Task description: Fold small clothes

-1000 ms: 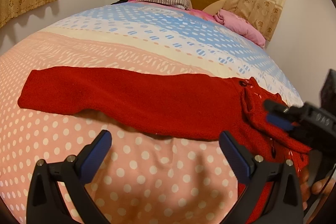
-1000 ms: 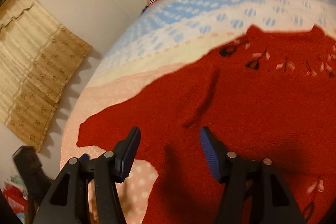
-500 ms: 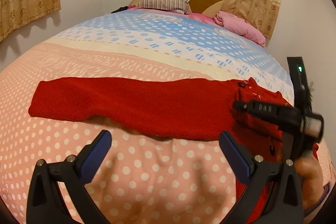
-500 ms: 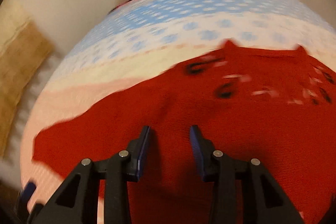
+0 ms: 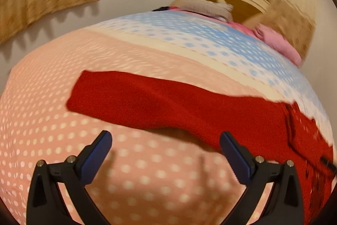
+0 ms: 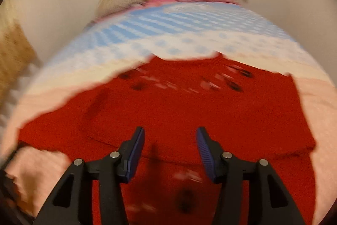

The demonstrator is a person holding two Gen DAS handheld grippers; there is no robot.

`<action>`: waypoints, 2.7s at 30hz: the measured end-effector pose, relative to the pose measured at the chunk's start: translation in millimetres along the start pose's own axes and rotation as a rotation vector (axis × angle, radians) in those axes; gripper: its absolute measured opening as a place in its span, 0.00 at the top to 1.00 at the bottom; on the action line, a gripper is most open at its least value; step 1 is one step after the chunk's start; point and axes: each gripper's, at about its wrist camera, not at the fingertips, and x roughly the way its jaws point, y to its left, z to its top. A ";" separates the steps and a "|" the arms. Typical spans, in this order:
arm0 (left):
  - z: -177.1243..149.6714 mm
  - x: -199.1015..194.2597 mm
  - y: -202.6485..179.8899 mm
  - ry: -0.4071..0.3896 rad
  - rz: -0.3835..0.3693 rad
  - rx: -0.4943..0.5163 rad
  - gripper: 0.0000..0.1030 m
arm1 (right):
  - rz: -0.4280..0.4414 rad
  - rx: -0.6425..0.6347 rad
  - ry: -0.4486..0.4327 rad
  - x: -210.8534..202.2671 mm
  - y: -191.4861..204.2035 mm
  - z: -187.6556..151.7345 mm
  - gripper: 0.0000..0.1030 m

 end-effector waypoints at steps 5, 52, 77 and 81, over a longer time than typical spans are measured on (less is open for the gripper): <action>11.0 7.9 43.2 0.023 0.098 -0.110 0.00 | -0.024 -0.004 0.012 15.8 -12.7 -15.9 0.47; -48.7 5.0 -236.7 0.174 -0.445 0.419 0.79 | 0.094 0.063 -0.044 14.7 -26.1 -25.4 0.35; -19.7 24.6 -43.3 0.094 -0.311 -0.107 0.26 | 0.191 -0.154 0.021 50.6 80.9 25.9 0.89; -14.4 30.2 -30.9 0.089 -0.312 -0.122 0.26 | 0.203 -0.178 -0.083 14.0 86.3 46.3 0.90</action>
